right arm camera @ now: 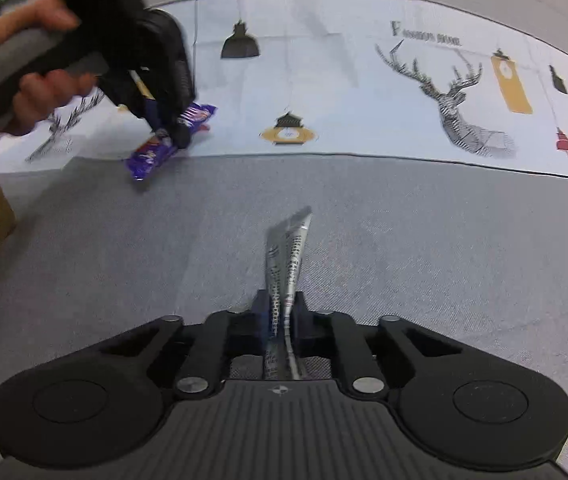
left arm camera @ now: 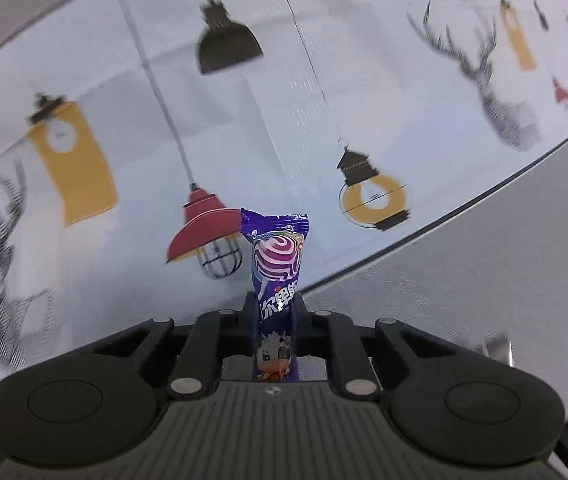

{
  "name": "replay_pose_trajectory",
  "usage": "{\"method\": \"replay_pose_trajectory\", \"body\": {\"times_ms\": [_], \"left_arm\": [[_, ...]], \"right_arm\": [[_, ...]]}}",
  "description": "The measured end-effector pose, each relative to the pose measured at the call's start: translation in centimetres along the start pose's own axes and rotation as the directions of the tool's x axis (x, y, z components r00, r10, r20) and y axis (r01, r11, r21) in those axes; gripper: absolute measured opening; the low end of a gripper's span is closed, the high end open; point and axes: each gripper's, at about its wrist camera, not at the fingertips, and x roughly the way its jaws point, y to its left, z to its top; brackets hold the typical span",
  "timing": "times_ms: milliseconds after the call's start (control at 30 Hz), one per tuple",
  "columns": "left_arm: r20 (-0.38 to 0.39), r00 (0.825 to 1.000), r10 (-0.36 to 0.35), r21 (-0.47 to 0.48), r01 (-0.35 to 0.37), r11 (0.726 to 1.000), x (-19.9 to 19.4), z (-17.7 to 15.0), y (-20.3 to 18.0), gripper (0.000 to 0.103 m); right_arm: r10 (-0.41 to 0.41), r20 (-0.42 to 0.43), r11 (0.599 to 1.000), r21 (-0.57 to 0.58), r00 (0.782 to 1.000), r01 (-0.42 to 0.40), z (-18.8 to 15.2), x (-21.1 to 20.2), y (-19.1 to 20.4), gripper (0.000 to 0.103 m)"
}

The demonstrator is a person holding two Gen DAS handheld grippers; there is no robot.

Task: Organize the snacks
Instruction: 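Grasp the silver bar with the right tool while the left tool grasps the purple candy bar, then carry the silver bar and purple candy bar over the box with both tools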

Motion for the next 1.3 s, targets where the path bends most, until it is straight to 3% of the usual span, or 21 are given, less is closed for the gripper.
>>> {"method": "replay_pose_trajectory", "body": {"times_ms": [100,167,267,433,567,767,900,1067,1200,1300], "left_arm": [[0.031,1.000,0.001,-0.053,0.000,0.999,-4.9,-1.9,0.8,0.016],[0.046,0.998,0.039,-0.062,-0.036,0.997,-8.6,-3.7,0.8,0.016],[0.031,0.993,0.110,-0.087,-0.107,0.990,-14.2,-7.6,0.9,0.016],[0.022,0.992,0.124,-0.150,-0.120,0.981,-22.7,-15.2,2.4,0.016],[0.050,0.986,0.160,-0.177,-0.149,0.973,-28.9,-21.6,3.0,0.016],[0.092,0.983,0.158,-0.240,-0.132,0.962,-35.7,-29.5,4.1,0.016],[0.102,0.978,0.182,-0.282,-0.147,0.948,-38.9,-34.3,5.1,0.016],[0.095,0.975,0.200,-0.341,-0.157,0.927,-41.7,-40.0,6.5,0.016],[0.112,0.972,0.205,-0.378,-0.149,0.914,-43.2,-42.7,6.9,0.016],[0.124,0.972,0.202,-0.397,-0.138,0.907,-43.7,-43.9,7.3,0.016]], "right_arm": [[-0.042,0.090,0.999,0.031,0.995,0.040,0.6,-1.0,-0.6,0.007],[-0.078,0.131,0.996,0.061,0.988,0.070,0.8,-1.6,-1.0,0.007],[-0.091,0.157,0.991,0.108,0.983,0.074,0.9,-2.3,-1.3,0.006],[-0.077,0.182,0.989,0.138,0.980,0.052,1.5,-6.6,-0.2,0.006],[0.014,0.200,0.988,0.148,0.980,-0.044,0.7,-13.9,2.6,0.005],[0.209,0.235,0.977,-0.102,0.949,-0.189,-1.0,-25.1,10.8,0.004],[0.308,0.214,0.938,-0.232,0.927,-0.258,-1.2,-29.3,15.4,0.004],[0.405,0.208,0.897,-0.282,0.891,-0.342,-1.8,-34.6,19.3,0.004],[0.469,0.219,0.860,-0.332,0.856,-0.386,-2.7,-38.8,21.4,0.004],[0.491,0.221,0.840,-0.378,0.843,-0.390,-3.2,-40.8,22.5,0.004]]}}
